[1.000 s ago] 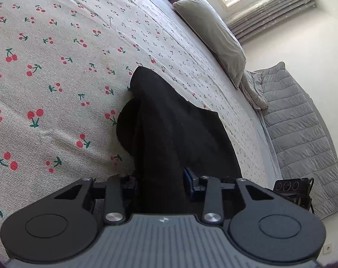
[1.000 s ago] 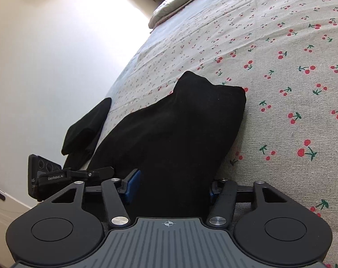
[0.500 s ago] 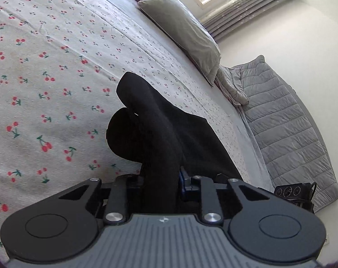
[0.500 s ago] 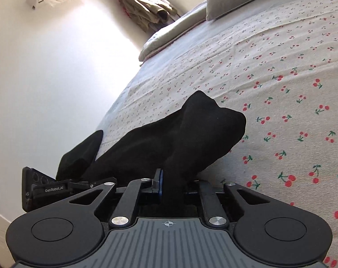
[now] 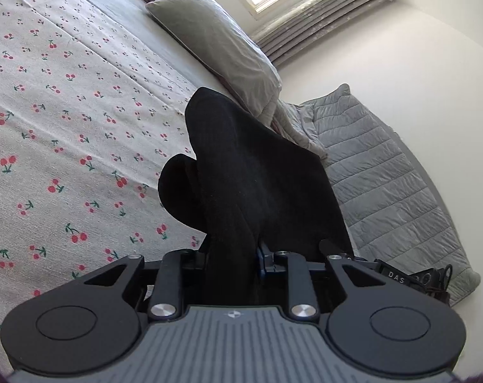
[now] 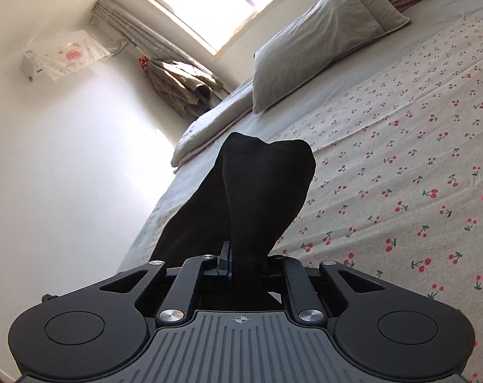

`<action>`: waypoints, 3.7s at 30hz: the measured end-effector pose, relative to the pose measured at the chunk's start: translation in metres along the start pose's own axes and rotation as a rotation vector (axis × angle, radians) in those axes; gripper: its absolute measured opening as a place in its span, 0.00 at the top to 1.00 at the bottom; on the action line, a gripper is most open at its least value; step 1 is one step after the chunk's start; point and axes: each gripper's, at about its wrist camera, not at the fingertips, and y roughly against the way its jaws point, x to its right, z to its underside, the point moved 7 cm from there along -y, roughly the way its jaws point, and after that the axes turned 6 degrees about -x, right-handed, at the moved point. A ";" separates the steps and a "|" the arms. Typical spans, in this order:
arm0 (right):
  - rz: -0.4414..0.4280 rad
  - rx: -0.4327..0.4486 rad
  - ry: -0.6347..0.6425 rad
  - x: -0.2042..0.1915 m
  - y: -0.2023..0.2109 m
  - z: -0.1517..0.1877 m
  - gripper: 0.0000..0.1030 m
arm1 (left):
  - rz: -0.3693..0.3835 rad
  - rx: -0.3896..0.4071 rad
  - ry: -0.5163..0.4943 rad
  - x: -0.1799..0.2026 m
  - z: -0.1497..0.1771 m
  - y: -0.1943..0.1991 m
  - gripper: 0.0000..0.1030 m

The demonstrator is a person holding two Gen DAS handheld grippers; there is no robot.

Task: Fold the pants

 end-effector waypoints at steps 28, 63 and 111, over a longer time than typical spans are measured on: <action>0.333 -0.125 0.225 -0.003 0.054 0.057 0.23 | -0.533 0.087 -0.293 0.042 0.051 0.054 0.04; 0.615 -0.138 0.387 -0.020 0.097 0.146 0.08 | -0.835 -0.003 -0.367 0.063 0.144 0.038 0.00; 0.673 -0.171 0.412 -0.017 0.082 0.164 0.08 | -0.849 -0.060 -0.372 0.054 0.158 0.027 0.00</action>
